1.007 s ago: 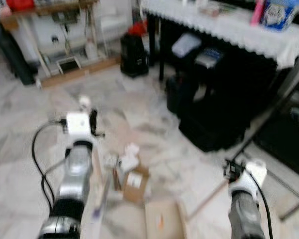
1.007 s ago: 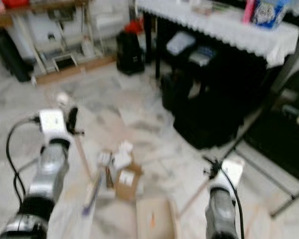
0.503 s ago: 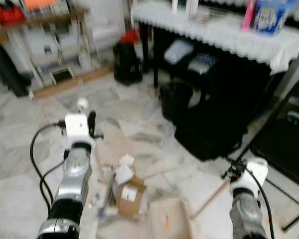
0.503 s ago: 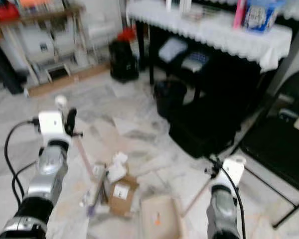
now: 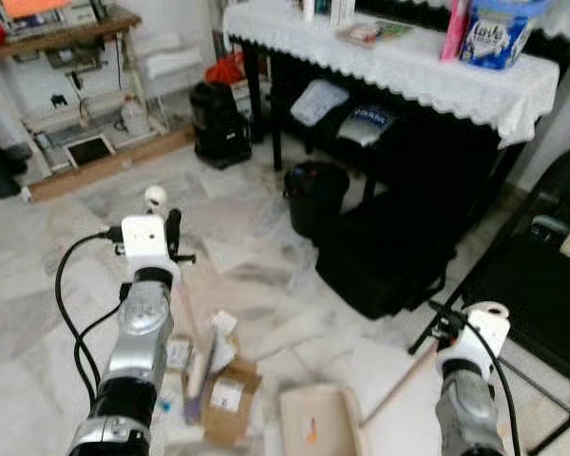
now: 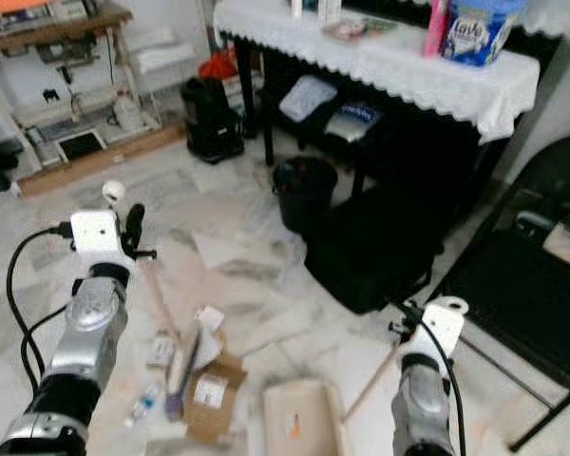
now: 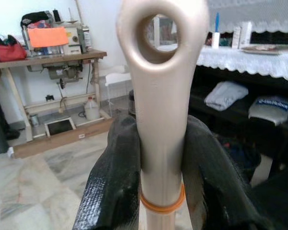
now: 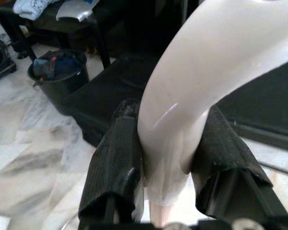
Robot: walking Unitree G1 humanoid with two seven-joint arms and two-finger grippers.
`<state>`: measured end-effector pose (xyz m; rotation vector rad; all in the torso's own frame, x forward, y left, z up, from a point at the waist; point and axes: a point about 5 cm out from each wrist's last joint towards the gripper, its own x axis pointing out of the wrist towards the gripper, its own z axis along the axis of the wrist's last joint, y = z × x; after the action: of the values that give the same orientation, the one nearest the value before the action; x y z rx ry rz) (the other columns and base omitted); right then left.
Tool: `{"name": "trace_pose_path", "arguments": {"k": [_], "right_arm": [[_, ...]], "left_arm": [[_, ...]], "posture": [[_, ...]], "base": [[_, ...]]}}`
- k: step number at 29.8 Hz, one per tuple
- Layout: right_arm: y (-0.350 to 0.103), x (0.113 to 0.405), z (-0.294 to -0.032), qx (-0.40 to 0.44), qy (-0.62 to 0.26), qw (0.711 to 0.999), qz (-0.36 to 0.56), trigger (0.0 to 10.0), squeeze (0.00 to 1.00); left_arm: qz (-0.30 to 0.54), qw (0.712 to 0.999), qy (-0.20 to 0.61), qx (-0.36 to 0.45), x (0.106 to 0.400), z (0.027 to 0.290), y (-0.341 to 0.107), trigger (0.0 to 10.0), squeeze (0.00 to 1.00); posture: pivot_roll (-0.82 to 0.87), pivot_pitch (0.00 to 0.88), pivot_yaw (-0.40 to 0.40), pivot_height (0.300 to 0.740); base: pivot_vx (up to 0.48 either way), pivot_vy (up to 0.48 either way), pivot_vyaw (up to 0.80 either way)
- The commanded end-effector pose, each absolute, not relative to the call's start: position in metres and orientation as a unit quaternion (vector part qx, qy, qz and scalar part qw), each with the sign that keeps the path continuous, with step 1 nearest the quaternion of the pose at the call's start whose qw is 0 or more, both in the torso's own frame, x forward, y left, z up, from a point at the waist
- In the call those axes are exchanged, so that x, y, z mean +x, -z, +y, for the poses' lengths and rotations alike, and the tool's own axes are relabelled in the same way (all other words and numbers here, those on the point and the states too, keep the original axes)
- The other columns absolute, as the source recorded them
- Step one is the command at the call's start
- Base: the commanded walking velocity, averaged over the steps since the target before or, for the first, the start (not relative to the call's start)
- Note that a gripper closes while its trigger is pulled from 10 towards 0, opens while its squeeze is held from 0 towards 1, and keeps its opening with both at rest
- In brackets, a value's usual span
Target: Sweep floor
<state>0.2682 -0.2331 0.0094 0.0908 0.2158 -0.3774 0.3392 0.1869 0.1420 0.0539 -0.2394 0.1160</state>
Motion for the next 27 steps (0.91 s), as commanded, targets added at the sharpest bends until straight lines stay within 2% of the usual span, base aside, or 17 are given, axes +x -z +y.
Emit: {"name": "trace_pose_path", "arguments": {"k": [1,15,18,27], "right_arm": [[-0.014,0.273,-0.227,0.051,0.179,0.978,0.092,10.0,0.0],[-0.015,0.274,-0.228,0.05,0.181,0.978,0.091,10.0,0.0],[-0.015,0.273,-0.229,0.051,0.181,0.978,0.09,10.0,0.0],[-0.015,0.272,-0.229,0.049,0.181,0.978,0.092,10.0,0.0]], "left_arm": [[-0.139,0.987,-0.073,0.038,0.339,0.198,-0.151,10.0,0.0],[-0.136,0.985,-0.082,0.062,0.341,0.208,-0.15,10.0,0.0],[-0.121,0.986,-0.073,0.092,0.34,0.207,-0.14,10.0,0.0],[-0.098,0.988,-0.077,0.092,0.336,0.21,-0.125,10.0,0.0]], "posture": [[-0.09,0.0,0.014,0.74],[-0.09,0.0,0.01,0.74],[-0.1,0.0,0.008,0.74],[-0.1,0.0,0.008,0.74]], "base": [[0.0,0.0,0.0],[0.0,0.0,0.0],[0.0,0.0,0.0],[0.0,0.0,0.0]]}}
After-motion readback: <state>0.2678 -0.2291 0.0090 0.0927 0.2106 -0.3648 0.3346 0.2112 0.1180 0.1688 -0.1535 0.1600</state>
